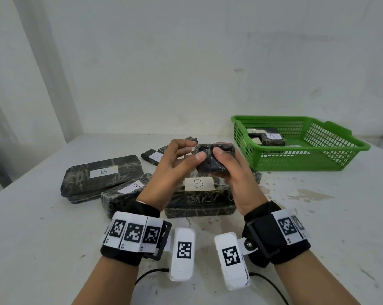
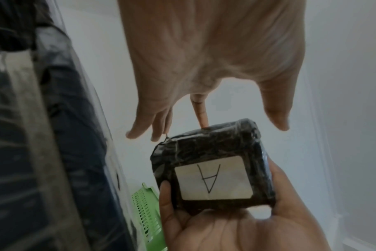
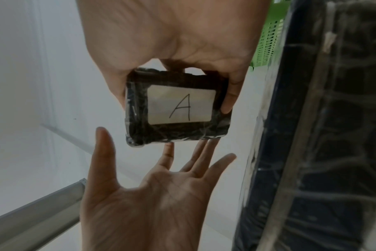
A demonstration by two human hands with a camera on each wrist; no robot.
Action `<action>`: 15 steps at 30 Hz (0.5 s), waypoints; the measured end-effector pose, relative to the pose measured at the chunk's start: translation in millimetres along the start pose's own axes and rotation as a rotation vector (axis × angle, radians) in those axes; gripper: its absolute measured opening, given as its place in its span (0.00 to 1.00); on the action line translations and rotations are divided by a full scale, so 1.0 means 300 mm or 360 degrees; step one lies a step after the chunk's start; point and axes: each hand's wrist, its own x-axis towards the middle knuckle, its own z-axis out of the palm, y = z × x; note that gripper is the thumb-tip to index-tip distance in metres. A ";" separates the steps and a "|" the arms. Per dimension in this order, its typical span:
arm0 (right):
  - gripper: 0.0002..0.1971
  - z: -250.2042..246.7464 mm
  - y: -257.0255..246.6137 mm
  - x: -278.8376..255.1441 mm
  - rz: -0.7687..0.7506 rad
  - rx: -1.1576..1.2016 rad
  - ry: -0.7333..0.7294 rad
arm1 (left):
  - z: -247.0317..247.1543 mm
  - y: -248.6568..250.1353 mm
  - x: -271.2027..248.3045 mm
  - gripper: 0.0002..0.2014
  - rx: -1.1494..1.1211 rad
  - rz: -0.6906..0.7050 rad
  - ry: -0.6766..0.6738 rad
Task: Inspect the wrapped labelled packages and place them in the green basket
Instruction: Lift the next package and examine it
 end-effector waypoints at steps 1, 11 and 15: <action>0.21 -0.001 0.003 0.000 0.0000 -0.0004 0.0002 | -0.004 0.000 0.001 0.22 -0.0011 0.0005 -0.0001; 0.39 -0.006 0.024 0.005 0.0085 -0.0108 -0.0083 | -0.007 0.002 0.007 0.15 -0.0266 0.0018 0.0051; 0.42 -0.005 0.022 0.007 0.0018 -0.0185 -0.0008 | -0.001 0.002 0.010 0.20 -0.0316 0.0006 0.0105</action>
